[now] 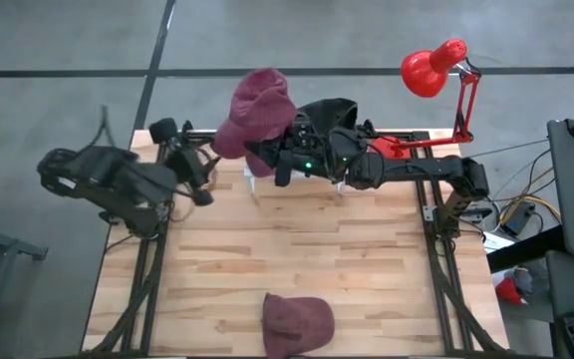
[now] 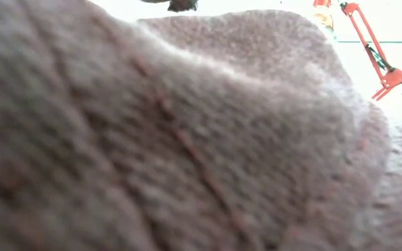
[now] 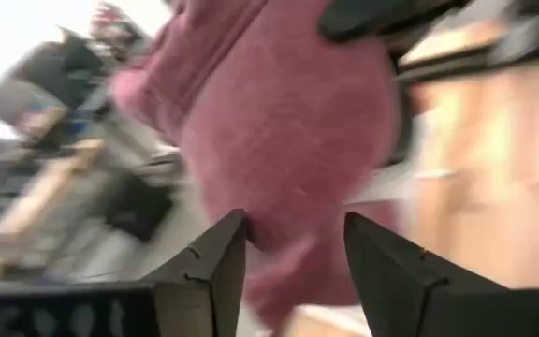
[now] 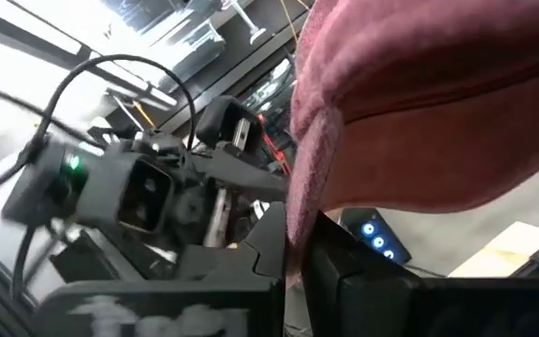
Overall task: Pick & Place hat
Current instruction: Stack the top red cap on the red cap on the shelf
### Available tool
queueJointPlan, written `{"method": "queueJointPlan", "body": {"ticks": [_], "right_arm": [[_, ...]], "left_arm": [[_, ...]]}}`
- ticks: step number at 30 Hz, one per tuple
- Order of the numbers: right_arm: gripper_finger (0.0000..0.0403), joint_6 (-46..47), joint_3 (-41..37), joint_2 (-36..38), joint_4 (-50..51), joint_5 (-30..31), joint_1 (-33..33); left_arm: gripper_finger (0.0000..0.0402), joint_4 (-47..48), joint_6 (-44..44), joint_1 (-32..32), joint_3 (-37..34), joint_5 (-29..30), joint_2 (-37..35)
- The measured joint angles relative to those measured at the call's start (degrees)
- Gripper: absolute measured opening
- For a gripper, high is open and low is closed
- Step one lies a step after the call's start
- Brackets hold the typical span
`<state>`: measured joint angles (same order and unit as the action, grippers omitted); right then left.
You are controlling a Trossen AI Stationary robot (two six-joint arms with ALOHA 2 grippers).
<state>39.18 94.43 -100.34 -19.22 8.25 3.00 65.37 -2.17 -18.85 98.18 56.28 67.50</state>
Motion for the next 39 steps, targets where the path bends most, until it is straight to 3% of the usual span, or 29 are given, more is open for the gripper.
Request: {"method": "queueJointPlan", "body": {"ticks": [3,6,14,20,24,30,34,39], "right_arm": [[0.0009,-0.99,0.01,0.55,0.20,-1.28,0.13],[0.0009,-1.86,0.02,1.29,0.43,-6.22,0.28],[0.0009,-6.89,0.02,3.68,1.08,-32.40,0.27],[0.0009,-15.19,0.02,6.74,1.39,-44.45,-0.02],[0.0009,-20.92,0.02,8.24,1.49,-47.90,-0.43],[0.0011,-25.68,0.04,9.01,1.39,-49.50,-1.24],[0.0011,-27.20,0.04,8.99,1.47,-51.77,-1.79],[0.0012,-28.47,0.04,8.92,1.46,-54.71,-2.90]], "left_arm": [[0.0170,0.01,2.74,-0.02,1.78,-7.20,-1.99],[0.0170,0.08,6.03,-0.02,2.95,-12.25,-4.14],[0.0170,-0.49,17.87,-0.02,3.01,-19.00,-9.73],[0.0170,-3.70,22.94,0.00,2.61,-29.63,-10.58],[0.0170,-12.79,23.30,-0.02,-0.29,-38.54,-10.44],[0.0169,-35.11,23.30,-0.02,-8.85,-52.89,-10.00],[0.0169,-47.33,24.84,0.09,-13.53,-55.79,-9.50],[0.0169,-49.31,25.40,1.34,-16.06,-55.47,-9.33]]}}
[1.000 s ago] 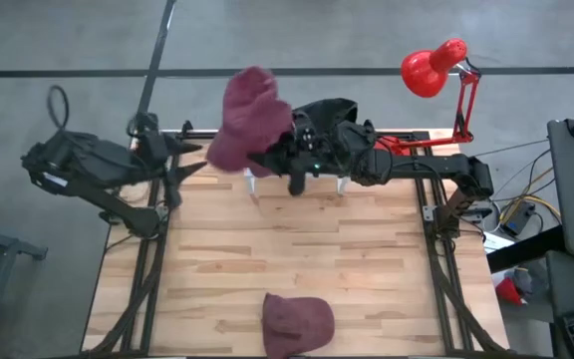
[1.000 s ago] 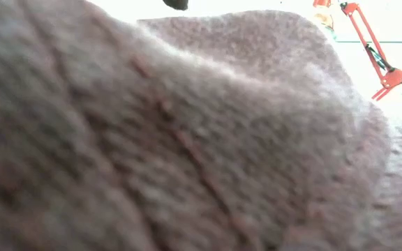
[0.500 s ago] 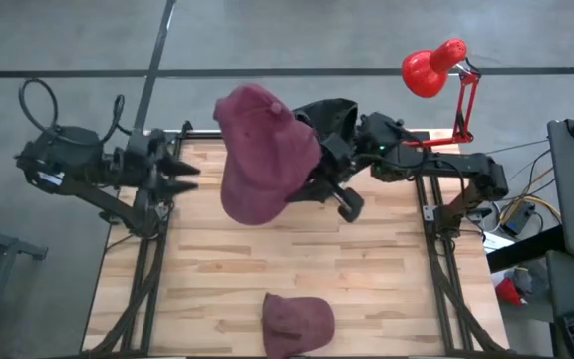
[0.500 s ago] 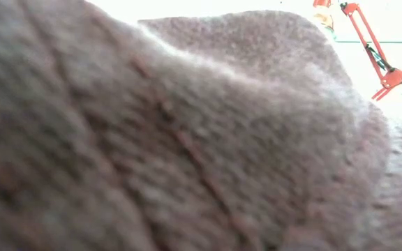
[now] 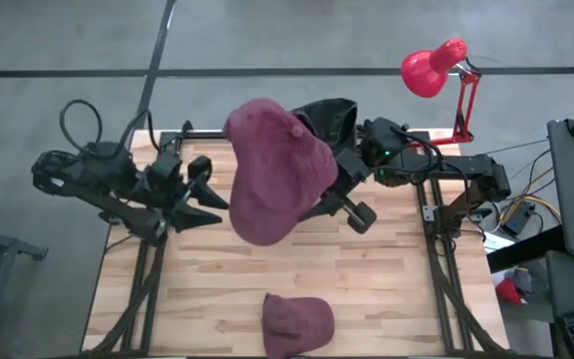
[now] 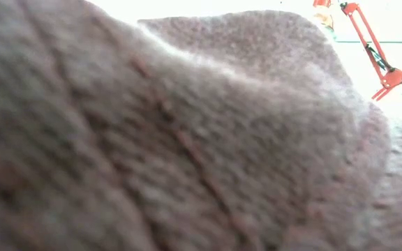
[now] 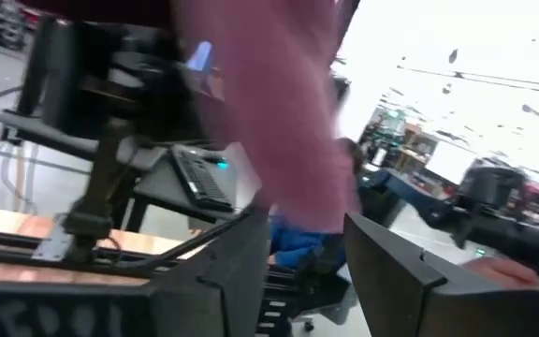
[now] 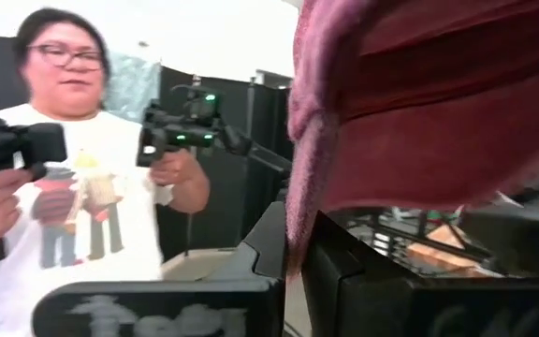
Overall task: Pick & Place hat
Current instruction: Stack the top red cap on the red cap on the shelf
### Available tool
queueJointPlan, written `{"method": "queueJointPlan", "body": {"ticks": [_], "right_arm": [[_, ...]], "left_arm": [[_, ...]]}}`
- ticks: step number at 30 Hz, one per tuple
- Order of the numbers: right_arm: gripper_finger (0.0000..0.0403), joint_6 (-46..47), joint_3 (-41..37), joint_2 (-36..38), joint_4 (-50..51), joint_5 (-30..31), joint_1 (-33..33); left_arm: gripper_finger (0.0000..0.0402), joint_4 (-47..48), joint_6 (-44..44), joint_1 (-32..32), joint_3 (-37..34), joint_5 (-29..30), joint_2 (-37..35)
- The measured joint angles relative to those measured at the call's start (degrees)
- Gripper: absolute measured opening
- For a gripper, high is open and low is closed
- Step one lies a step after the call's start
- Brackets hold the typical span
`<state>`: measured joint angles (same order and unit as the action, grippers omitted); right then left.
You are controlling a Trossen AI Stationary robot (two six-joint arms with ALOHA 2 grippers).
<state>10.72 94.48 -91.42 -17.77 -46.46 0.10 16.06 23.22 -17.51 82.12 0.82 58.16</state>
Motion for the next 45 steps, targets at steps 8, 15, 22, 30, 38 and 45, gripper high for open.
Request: {"method": "queueJointPlan", "body": {"ticks": [8,15,22,30,38,45], "right_arm": [[0.0012,-0.34,0.00,-0.08,0.16,-3.36,-1.02],[0.0012,-0.41,0.00,-0.15,2.96,-3.62,-1.01],[0.0013,-0.65,0.00,-0.15,5.21,-3.59,-0.99],[0.0013,-0.67,0.00,-0.15,5.52,-3.46,-0.99],[0.0013,-0.36,-0.02,-0.15,5.60,-3.49,-0.88],[0.0058,4.42,-0.02,-0.17,5.69,-0.73,-1.10]], "left_arm": [[0.0169,-1.13,0.94,1.06,-0.82,0.75,0.51],[0.0169,-2.80,1.29,1.08,-0.76,-1.30,2.07],[0.0169,-6.42,-1.26,1.08,-0.71,-5.26,3.36],[0.0109,-7.07,-6.13,1.13,-0.73,-6.48,3.46],[0.0010,-8.90,-8.13,1.05,-0.73,-11.70,3.98],[0.0004,-7.32,-10.72,1.15,-0.73,-15.20,3.42]]}}
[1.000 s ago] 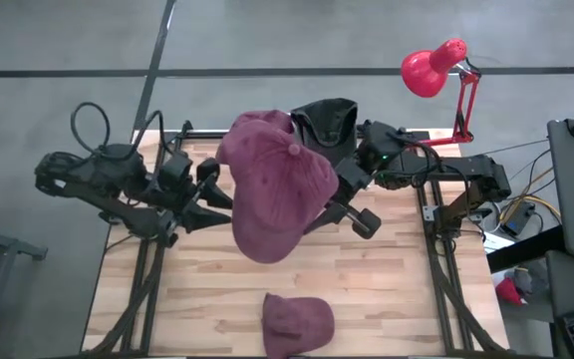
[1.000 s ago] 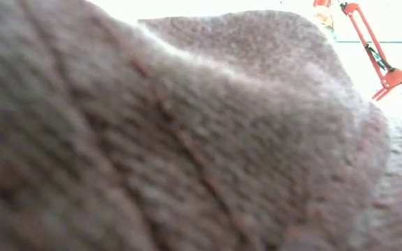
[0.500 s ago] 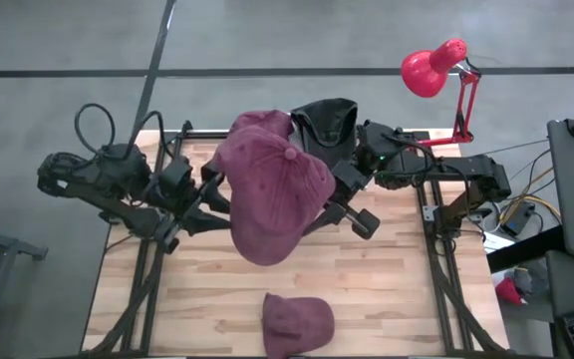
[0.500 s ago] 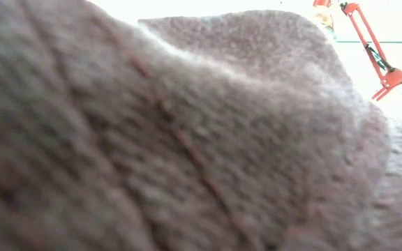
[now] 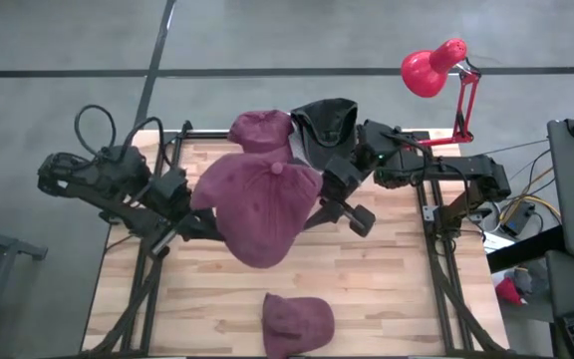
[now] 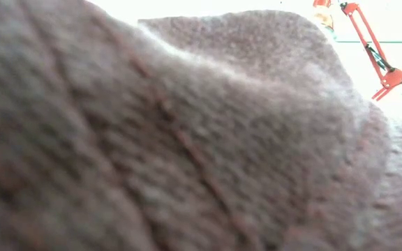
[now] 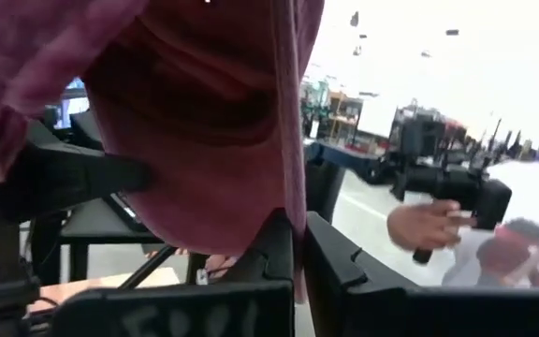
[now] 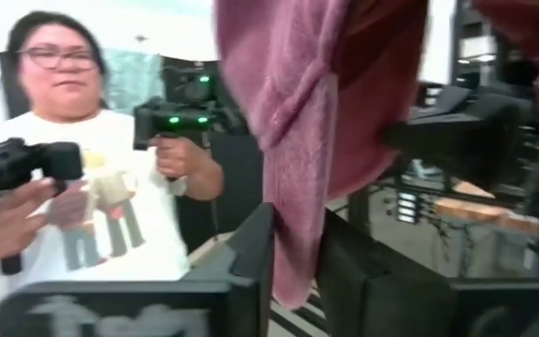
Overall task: Pick & Place hat
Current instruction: Stack the top red cap on the red cap on the shelf
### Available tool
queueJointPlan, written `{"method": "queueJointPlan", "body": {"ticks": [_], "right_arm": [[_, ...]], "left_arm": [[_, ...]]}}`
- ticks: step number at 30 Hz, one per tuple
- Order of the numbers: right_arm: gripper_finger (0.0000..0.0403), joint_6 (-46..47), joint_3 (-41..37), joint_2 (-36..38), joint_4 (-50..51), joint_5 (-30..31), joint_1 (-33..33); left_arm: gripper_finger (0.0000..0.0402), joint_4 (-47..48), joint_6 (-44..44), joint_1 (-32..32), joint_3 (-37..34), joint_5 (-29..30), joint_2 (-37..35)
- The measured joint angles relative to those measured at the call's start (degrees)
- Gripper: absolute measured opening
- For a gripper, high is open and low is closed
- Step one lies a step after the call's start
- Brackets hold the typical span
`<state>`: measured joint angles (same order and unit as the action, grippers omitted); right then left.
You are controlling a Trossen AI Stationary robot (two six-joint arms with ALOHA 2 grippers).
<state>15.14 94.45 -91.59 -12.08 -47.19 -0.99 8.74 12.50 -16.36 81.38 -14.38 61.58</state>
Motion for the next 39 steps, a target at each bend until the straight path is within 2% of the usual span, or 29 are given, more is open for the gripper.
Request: {"method": "queueJointPlan", "body": {"ticks": [3,7,11,14,17,20,24,27,31,39], "right_arm": [[0.0093,-1.89,0.00,0.00,2.52,2.01,-0.05],[0.0126,-5.57,0.00,0.00,9.68,4.25,0.01],[0.0139,-10.05,0.00,0.13,18.51,6.38,0.95],[0.0140,-13.31,0.00,0.37,25.48,10.58,2.10],[0.0132,-16.63,-0.02,0.91,31.28,20.62,3.35],[0.0122,-19.19,-0.02,1.49,33.30,37.37,4.49],[0.0106,-20.31,0.99,2.04,31.65,63.05,5.09],[0.0093,-20.49,3.47,2.14,29.68,76.06,5.04],[0.0068,-21.83,7.73,0.78,29.14,81.36,3.64],[0.0013,-28.61,15.60,-7.28,30.47,86.29,-1.76]], "left_arm": [[0.0003,3.16,-3.47,0.02,0.42,-0.94,-0.97],[0.0002,9.35,-10.53,0.02,1.06,-6.00,-3.02],[0.0002,18.61,-14.33,-0.02,2.13,-7.34,-5.52],[0.0002,27.39,-16.54,0.02,2.14,-7.88,-6.83],[0.0001,33.38,-15.33,0.00,1.92,-8.65,-7.19],[0.0001,36.42,-13.08,0.00,1.92,-9.77,-7.17],[0.0002,39.49,-10.93,-0.02,1.92,-10.57,-6.02],[0.0002,40.83,-11.07,0.00,1.84,-10.28,-4.80],[0.0002,40.60,-12.90,0.00,1.84,-9.64,-2.90],[0.0002,40.53,-16.21,0.41,1.86,-4.67,0.80]]}}
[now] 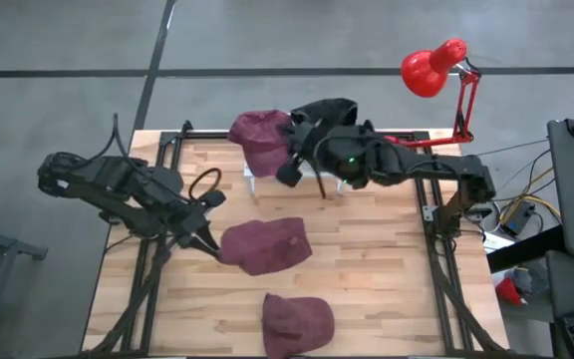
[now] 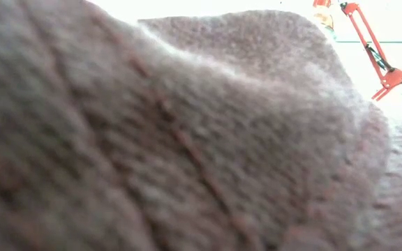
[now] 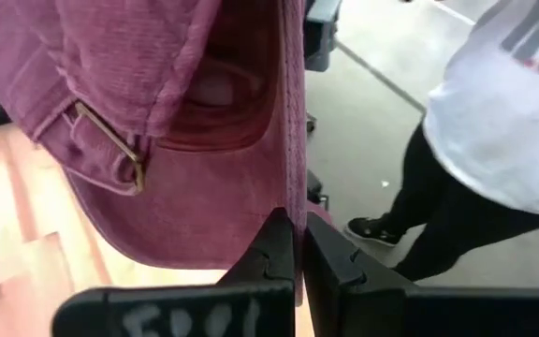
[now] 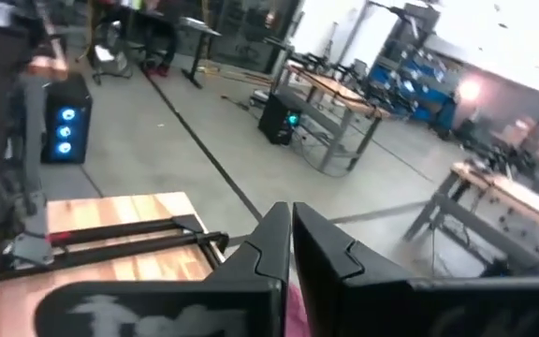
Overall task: Pick & Place hat
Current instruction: Stack the top red cap on the red cap on the shelf
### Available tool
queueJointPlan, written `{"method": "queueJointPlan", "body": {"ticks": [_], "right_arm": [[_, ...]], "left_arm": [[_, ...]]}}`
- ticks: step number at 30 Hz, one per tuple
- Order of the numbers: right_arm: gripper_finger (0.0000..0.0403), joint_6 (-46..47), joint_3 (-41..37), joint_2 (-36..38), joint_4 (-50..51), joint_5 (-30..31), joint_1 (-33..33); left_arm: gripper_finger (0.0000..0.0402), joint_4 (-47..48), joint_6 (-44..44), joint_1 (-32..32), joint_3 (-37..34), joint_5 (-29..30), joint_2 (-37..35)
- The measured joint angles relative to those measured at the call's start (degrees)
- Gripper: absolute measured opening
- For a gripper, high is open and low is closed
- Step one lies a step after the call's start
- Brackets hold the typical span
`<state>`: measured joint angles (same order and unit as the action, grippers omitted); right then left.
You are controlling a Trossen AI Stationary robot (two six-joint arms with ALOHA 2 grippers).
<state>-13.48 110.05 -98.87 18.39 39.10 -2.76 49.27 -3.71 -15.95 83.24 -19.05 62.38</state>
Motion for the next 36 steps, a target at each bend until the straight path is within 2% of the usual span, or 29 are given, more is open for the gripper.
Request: {"method": "queueJointPlan", "body": {"ticks": [12,17,27,29,33,36], "right_arm": [[0.0008,-12.17,17.65,-12.14,10.59,-0.19,-10.94],[0.0008,-14.33,24.25,-14.41,13.75,-3.84,-13.38],[0.0008,-16.15,24.41,-12.07,14.28,-2.90,-14.24],[0.0008,-16.74,24.48,-12.07,13.73,-1.21,-14.29],[0.0008,-18.20,24.51,-11.87,12.31,7.71,-13.50],[0.0008,-18.22,24.58,-11.87,12.02,11.33,-12.03]], "left_arm": [[0.0002,-3.43,-0.71,4.37,0.09,3.02,-2.41],[0.0002,-3.97,-0.95,6.37,0.09,3.06,-2.99],[0.0003,-4.43,-0.19,6.47,0.09,2.63,-3.49],[0.0003,-4.49,-0.28,6.47,0.09,2.56,-3.49],[0.0003,-6.05,-0.26,6.47,0.09,2.54,-3.49],[0.0003,-8.84,0.05,6.47,0.09,1.67,-3.44]]}}
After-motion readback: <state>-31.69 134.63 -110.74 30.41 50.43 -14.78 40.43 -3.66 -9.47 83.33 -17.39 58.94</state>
